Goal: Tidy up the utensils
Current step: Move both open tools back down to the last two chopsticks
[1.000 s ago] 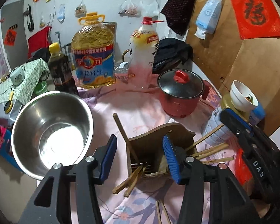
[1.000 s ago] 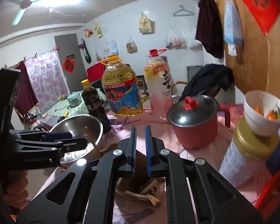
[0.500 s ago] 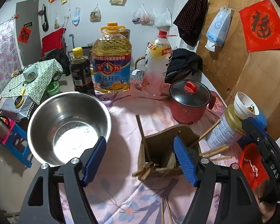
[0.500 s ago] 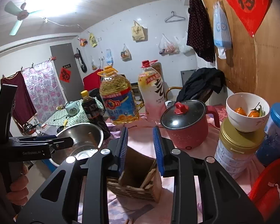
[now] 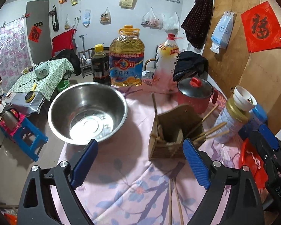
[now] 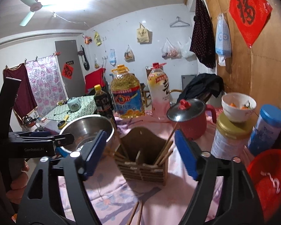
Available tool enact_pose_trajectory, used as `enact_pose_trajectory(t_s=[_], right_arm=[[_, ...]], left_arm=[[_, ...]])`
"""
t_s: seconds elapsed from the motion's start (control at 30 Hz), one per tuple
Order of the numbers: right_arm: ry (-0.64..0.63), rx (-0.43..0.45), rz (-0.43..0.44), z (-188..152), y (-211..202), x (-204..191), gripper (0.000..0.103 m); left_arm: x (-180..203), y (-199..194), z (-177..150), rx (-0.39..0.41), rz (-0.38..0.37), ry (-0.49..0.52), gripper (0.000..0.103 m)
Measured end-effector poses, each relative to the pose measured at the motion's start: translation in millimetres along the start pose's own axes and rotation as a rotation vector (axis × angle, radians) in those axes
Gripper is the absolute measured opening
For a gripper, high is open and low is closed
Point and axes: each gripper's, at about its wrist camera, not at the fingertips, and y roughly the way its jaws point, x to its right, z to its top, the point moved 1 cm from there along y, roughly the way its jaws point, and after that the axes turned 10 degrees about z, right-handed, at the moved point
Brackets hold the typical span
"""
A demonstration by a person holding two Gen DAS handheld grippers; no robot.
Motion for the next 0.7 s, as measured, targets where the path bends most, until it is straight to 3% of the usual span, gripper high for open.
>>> enact_pose_trajectory(t_s=[0.1,0.33,0.7], right_arm=[[0.047,-0.045,-0.033,-13,-2,0,0.086],[0.138,-0.19,-0.112,-55,4,11,0.087],[0.206,-0.344,-0.153,-118,7,25,0.087]], left_arm=[[-5,-2,-17,-0.029,-0.004,-0.008,0.091],[-4,9,-63,-0.095,0.035,0.028,0.091],[-12,46,-127,-0.247,0.084,0.046,0.091]])
